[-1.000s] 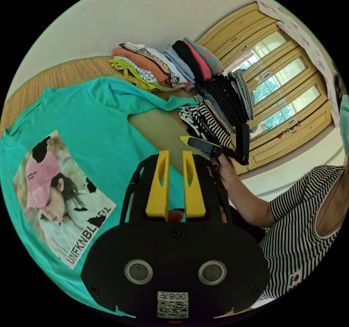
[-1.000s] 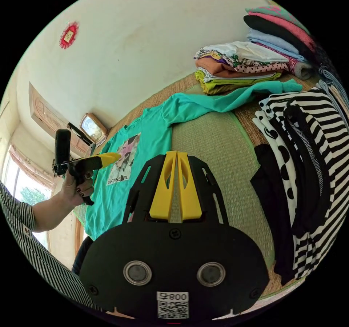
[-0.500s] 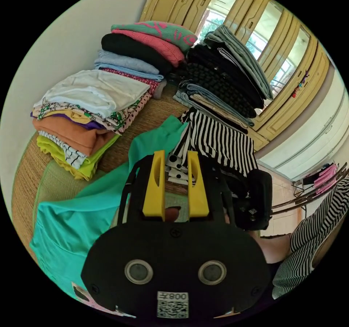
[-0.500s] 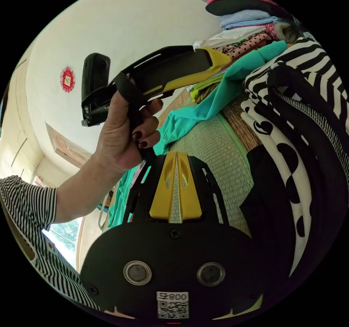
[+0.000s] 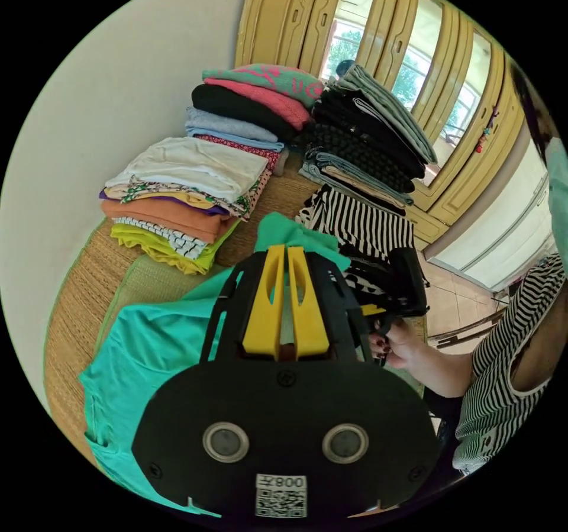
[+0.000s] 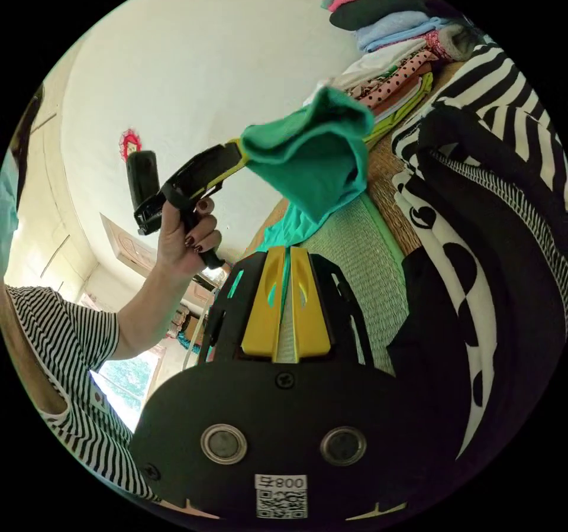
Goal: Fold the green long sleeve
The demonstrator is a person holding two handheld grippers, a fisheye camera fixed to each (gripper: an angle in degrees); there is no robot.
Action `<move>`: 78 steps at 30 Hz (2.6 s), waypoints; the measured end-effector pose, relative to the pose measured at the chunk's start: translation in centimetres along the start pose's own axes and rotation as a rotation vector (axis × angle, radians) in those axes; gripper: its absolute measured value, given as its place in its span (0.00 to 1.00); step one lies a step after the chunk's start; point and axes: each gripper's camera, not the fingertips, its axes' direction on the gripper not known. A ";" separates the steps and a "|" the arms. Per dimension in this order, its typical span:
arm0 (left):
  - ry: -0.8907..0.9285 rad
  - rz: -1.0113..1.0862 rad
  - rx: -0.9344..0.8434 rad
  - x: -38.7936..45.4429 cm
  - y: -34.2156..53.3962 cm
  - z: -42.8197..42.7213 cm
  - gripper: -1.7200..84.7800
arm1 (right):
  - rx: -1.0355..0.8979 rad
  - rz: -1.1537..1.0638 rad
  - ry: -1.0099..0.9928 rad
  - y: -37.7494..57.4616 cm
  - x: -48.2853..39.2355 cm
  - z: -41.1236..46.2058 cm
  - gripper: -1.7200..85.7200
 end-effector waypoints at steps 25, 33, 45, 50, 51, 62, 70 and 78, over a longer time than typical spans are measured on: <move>0.123 -0.321 0.076 -13.3 15.1 -6.7 0.05 | -0.102 -0.014 -0.415 -0.1 1.6 2.6 0.06; 0.447 -0.775 0.287 -20.4 28.3 -8.3 0.13 | -0.153 -0.043 -0.447 0.7 -1.4 5.4 0.05; 1.059 -1.033 0.466 -24.0 38.7 -3.7 0.13 | -0.163 -0.056 -0.452 0.8 -8.6 7.3 0.04; 1.145 -0.996 0.580 -25.7 39.7 -5.9 0.06 | -0.147 -0.086 -0.463 -0.6 -12.1 8.2 0.04; 1.140 -0.994 0.593 -26.0 39.8 -6.4 0.06 | -0.156 -0.109 -0.440 -0.9 -13.1 8.5 0.04; 0.849 -0.631 0.445 -35.4 37.0 -22.5 0.05 | -0.276 -0.209 -0.395 -0.6 -22.4 17.5 0.04; 0.521 -0.603 0.152 -39.5 43.6 -31.3 0.05 | -0.485 -0.205 -0.485 4.6 -27.8 32.9 0.04; 0.494 -0.841 0.045 -45.8 54.0 -30.2 0.05 | -0.702 -0.158 -0.353 9.4 -27.9 47.0 0.04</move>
